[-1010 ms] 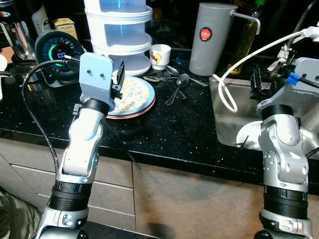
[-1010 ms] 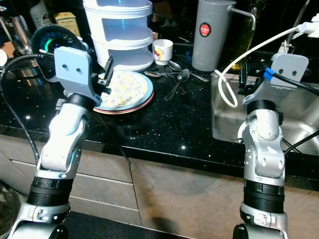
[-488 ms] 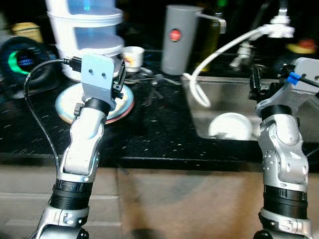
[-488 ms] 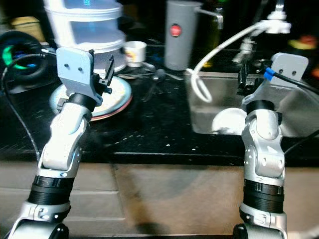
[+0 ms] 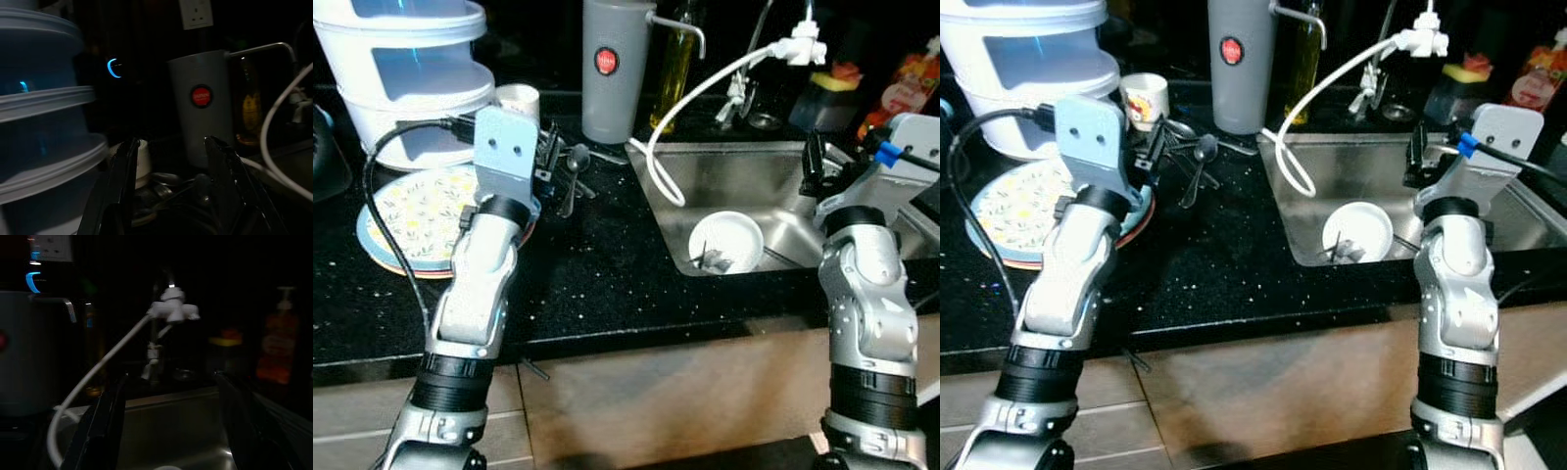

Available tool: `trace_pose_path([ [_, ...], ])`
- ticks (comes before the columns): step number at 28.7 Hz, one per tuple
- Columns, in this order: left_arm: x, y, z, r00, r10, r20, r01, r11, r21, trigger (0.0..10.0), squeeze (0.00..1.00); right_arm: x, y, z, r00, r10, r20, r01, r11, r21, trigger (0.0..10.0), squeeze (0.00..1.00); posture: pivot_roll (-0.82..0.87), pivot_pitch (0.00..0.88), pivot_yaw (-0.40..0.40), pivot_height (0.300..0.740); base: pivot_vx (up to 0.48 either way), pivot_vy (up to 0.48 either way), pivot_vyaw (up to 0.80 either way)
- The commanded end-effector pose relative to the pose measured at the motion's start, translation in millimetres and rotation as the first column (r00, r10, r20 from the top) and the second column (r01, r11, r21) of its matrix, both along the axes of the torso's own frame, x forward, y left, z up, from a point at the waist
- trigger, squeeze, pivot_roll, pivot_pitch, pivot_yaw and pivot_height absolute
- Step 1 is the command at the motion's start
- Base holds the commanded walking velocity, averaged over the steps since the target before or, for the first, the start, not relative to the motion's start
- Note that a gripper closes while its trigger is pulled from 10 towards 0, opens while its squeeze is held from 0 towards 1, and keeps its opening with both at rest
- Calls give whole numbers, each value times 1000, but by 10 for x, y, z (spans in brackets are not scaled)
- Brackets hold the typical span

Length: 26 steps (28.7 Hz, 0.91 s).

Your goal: Kitchen organization

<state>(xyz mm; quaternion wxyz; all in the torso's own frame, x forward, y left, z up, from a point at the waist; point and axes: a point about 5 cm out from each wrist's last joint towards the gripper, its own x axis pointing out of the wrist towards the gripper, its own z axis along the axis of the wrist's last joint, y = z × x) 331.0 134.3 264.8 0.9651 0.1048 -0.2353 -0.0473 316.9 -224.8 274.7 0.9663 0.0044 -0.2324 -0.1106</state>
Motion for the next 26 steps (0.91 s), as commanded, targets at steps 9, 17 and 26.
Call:
trace_pose_path([
  [9, -3, -27, 3, 1000, 0, -3, 0, 1000, 11, 10000, 0, 2, 1, -7, 1000, 5, -10, -5, 1000, 1, 10000, 0, 28, 11, -29, 740, 0, 0, 0],
  [17, 33, -11, -52, 998, 22, -55, -22, 1000, 14, 10000, 0, -7, 8, -16, 1000, 7, -10, -7, 1000, -2, 10000, 0, 27, 13, -28, 740, 0, 0, 0],
  [26, 43, -18, -79, 997, 7, -78, -7, 1000, -4, 10000, 0, -9, 10, -21, 1000, 9, -10, -9, 1000, -1, 10000, 0, 28, 14, -27, 740, 0, -31, 0],
])
